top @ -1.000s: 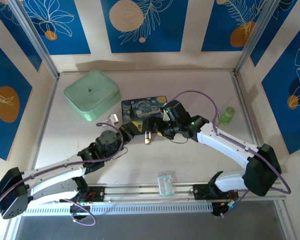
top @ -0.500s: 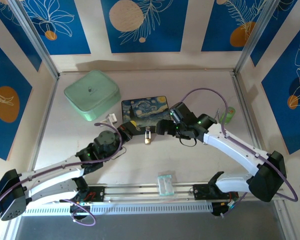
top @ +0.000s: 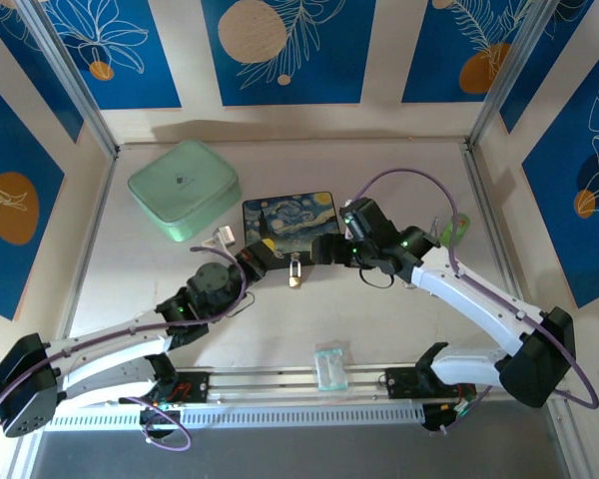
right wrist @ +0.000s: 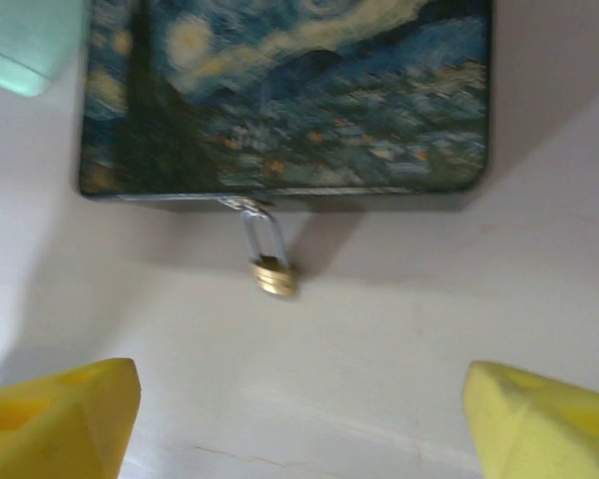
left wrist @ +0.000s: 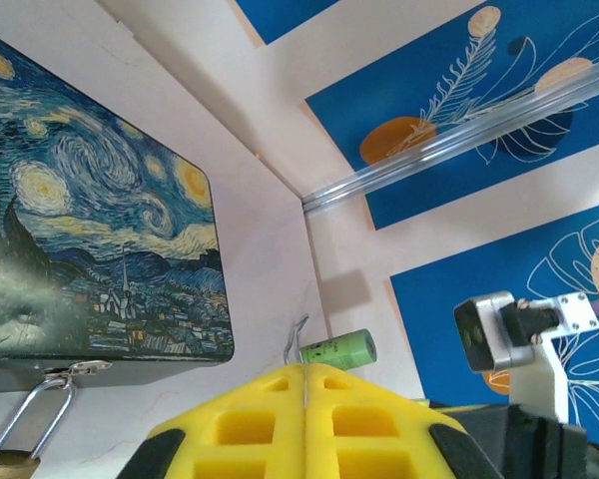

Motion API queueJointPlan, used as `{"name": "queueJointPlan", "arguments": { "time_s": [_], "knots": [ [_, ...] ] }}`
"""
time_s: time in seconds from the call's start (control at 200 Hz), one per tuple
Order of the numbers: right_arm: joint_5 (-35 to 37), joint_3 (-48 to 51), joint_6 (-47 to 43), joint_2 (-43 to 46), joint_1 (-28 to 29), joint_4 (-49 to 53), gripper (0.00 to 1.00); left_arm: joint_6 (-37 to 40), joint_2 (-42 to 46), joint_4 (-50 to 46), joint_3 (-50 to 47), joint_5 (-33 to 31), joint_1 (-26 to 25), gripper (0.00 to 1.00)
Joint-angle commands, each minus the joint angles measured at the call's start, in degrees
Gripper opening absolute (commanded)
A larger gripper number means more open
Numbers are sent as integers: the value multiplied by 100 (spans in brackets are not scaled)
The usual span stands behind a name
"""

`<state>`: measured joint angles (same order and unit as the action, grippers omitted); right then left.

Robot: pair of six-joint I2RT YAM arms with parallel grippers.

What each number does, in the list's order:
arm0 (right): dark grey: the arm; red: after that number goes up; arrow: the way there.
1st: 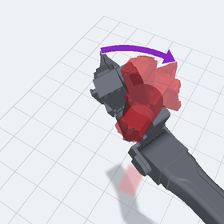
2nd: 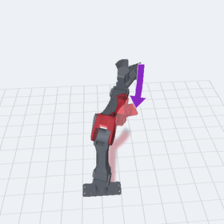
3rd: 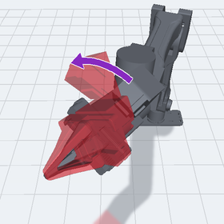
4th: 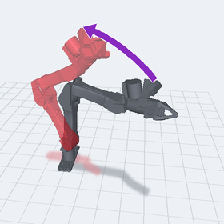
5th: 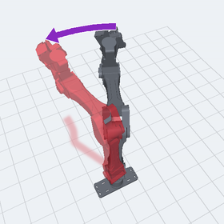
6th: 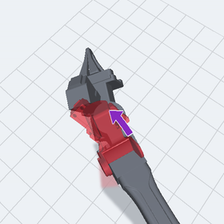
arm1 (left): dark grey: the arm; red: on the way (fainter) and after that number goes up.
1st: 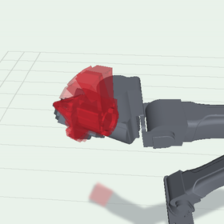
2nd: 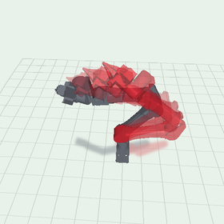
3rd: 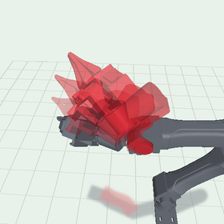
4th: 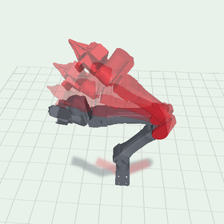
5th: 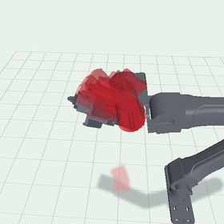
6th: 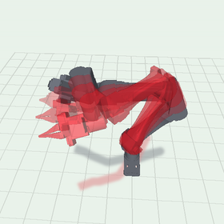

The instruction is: Unlock the padlock with the key

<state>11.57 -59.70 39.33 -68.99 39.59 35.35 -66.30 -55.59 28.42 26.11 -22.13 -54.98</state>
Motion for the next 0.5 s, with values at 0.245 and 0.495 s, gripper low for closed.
{"name": "queueJointPlan", "arguments": {
  "time_s": [0.245, 0.495],
  "knots": [
    [-3248, 1768, 2154, 408, -335, -5039, 85, 191, 75, 1051, -366, 130, 14, 0],
    [-3111, 2108, 3452, -314, 171, -7253, 63, 138, -41, 1793, -568, 183, 14, 0]
  ]
}}
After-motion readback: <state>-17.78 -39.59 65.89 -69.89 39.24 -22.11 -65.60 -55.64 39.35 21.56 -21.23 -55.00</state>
